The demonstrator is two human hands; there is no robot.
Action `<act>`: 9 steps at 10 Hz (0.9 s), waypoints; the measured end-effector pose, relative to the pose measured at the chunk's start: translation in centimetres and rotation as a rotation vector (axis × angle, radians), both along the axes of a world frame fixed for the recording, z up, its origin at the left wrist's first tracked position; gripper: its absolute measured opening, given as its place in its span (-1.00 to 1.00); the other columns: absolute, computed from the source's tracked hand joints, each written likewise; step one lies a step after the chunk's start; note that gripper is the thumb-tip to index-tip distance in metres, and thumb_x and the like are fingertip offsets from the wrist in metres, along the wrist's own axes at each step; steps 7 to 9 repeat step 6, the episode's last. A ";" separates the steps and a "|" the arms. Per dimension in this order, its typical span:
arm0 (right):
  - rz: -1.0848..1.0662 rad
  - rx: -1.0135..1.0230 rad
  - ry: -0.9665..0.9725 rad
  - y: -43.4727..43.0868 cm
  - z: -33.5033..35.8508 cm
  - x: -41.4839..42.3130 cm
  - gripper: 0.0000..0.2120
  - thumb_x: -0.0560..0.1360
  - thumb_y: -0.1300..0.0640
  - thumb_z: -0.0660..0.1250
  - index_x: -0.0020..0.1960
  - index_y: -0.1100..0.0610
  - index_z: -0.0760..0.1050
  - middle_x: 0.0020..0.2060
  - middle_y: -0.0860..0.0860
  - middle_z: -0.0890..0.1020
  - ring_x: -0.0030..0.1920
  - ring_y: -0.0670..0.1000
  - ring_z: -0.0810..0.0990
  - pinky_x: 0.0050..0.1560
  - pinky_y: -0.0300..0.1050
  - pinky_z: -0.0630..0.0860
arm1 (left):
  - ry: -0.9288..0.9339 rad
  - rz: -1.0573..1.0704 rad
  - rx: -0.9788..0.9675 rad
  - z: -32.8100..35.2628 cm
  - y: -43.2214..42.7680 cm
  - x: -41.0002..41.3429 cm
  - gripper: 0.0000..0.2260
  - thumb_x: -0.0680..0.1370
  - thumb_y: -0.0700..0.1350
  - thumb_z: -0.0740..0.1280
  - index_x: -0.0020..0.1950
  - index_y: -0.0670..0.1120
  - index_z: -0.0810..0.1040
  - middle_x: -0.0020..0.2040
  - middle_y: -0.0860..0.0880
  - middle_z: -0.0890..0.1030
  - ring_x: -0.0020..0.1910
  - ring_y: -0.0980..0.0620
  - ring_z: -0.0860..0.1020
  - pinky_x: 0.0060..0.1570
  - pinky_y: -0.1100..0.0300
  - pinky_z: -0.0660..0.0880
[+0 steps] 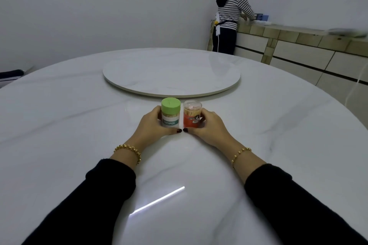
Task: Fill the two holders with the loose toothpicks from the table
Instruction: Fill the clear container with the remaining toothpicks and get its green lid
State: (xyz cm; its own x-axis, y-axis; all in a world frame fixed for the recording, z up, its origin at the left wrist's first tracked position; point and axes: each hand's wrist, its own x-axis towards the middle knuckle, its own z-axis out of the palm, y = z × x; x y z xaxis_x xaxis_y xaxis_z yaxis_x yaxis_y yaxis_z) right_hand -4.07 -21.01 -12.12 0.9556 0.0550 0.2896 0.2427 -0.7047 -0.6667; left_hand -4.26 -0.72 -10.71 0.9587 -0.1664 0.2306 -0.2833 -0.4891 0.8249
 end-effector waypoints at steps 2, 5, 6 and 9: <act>0.029 -0.037 -0.031 0.1 -0.1 -0.7 -0.53 0.22 -0.15 0.55 0.03 0.05 0.55 -0.11 -0.05 0.63 -0.09 0.04 0.52 -0.13 -0.12 0.43 | 0.034 -0.037 0.031 0.2 -0.1 -1.0 -0.35 0.22 -0.02 0.63 0.23 0.03 0.46 0.03 0.17 0.55 -0.02 0.21 0.51 -0.18 0.53 0.35; 0.061 -0.014 -0.032 0.0 0.8 -1.5 -0.54 0.25 -0.07 0.57 0.07 0.08 0.57 -0.07 -0.02 0.63 -0.09 0.01 0.51 -0.11 -0.14 0.44 | 0.041 -0.072 0.052 0.0 0.3 -0.6 -0.34 0.21 0.01 0.63 0.23 0.06 0.46 0.12 0.10 0.56 0.10 0.08 0.50 -0.10 0.44 0.35; 0.068 0.026 -0.029 -0.2 1.3 -1.8 -0.52 0.26 -0.02 0.58 0.12 0.05 0.55 -0.02 -0.02 0.61 -0.05 0.00 0.51 -0.07 -0.15 0.44 | 0.056 -0.063 0.063 0.1 0.8 -0.2 -0.29 0.19 0.05 0.63 0.27 0.06 0.44 0.16 0.09 0.54 0.15 0.08 0.48 0.00 0.31 0.39; 0.068 0.026 -0.029 -0.2 1.3 -1.8 -0.52 0.26 -0.02 0.58 0.12 0.05 0.55 -0.02 -0.02 0.61 -0.05 0.00 0.51 -0.07 -0.15 0.44 | 0.056 -0.063 0.063 0.1 0.8 -0.2 -0.29 0.19 0.05 0.63 0.27 0.06 0.44 0.16 0.09 0.54 0.15 0.08 0.48 0.00 0.31 0.39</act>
